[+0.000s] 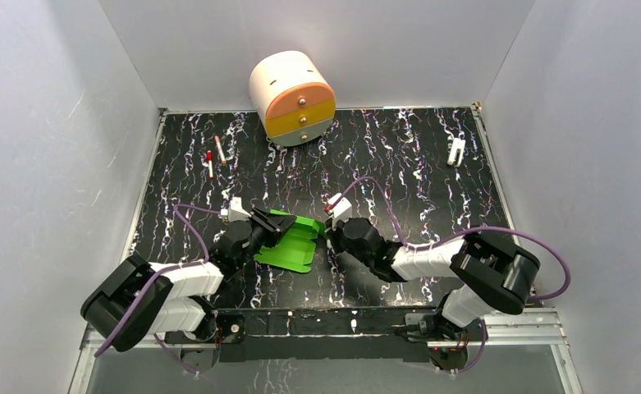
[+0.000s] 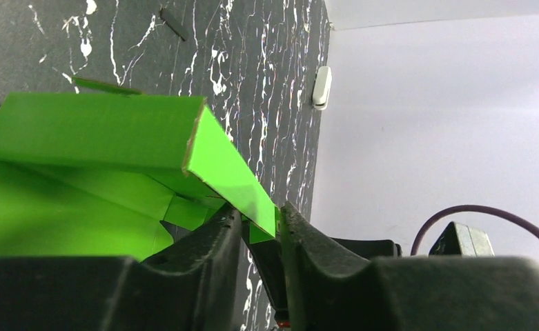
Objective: Fold the paper box
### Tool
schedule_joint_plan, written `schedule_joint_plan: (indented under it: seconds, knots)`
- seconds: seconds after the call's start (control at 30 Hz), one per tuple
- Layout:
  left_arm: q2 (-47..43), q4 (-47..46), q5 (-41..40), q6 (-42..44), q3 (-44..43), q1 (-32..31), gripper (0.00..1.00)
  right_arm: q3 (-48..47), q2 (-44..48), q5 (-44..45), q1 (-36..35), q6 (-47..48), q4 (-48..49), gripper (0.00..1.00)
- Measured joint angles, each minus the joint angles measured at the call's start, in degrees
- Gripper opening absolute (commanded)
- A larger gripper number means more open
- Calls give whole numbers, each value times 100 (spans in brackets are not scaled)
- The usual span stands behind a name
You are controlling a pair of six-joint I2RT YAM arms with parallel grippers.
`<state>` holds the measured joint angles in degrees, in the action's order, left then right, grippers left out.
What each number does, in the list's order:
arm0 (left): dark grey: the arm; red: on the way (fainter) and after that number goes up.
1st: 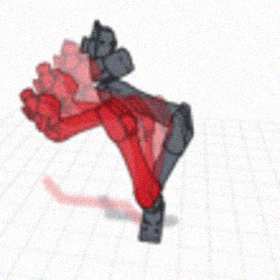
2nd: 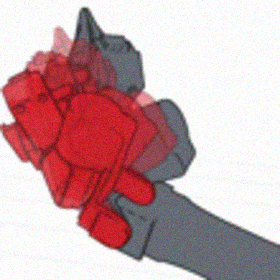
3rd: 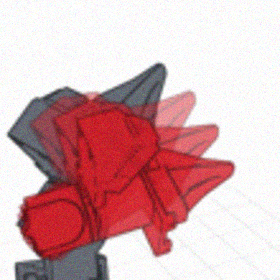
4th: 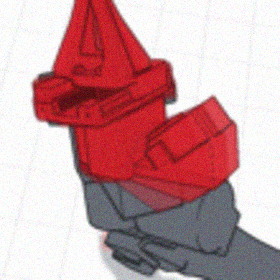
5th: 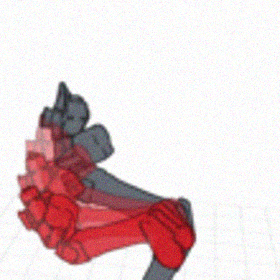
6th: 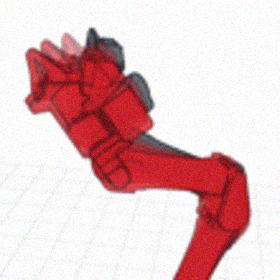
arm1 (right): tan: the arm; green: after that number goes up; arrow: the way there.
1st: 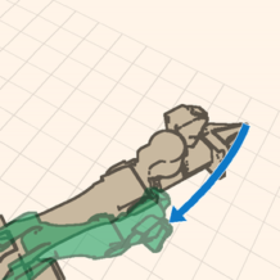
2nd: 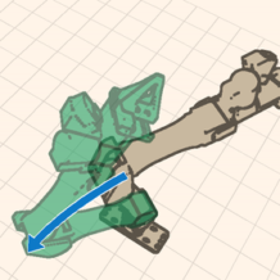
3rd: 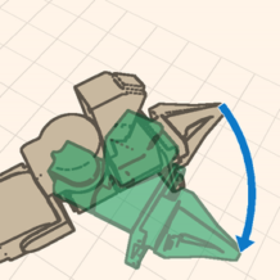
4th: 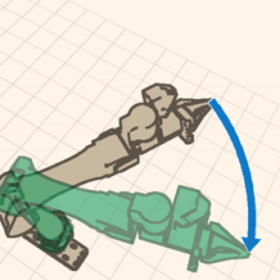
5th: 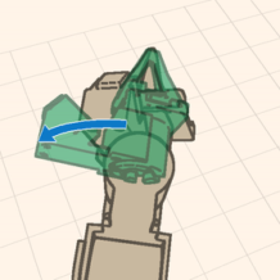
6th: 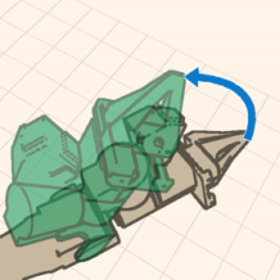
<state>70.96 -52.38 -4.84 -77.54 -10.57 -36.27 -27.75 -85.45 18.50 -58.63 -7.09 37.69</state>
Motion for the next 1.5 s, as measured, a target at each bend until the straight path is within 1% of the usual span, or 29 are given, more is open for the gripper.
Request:
schedule_joint_plan:
  seconds: [0.13, 0.2, 0.27, 0.43, 0.63, 1.1, 1.33, 1.5]
  knots:
    - [111, -129, -11, -184, 76, 13, 12, 39, -4, -28, 0, 9, 85, 2]
    - [140, -164, -20, -232, 83, 15, 5, 59, -4, -39, 0, 20, 122, 5]
    - [177, -190, -28, -282, 85, 15, 0, 90, -4, -66, 0, 26, 175, 8]
    - [247, -385, -28, -417, 125, 15, 0, 144, -76, -114, 0, 94, 369, 17]
    - [350, -605, -24, -533, 188, 15, 0, 208, -404, -195, 0, 195, 568, 21]
    - [540, -905, 2, -826, 280, 17, 0, 243, -935, -219, 0, 304, 1512, 22]
    - [546, -1023, 33, -964, 361, 17, 0, 243, -1296, -225, 0, 299, 1937, 14]
    - [590, -1108, 35, -1060, 393, 20, 0, 238, -1386, -219, -20, 291, 2083, 12]
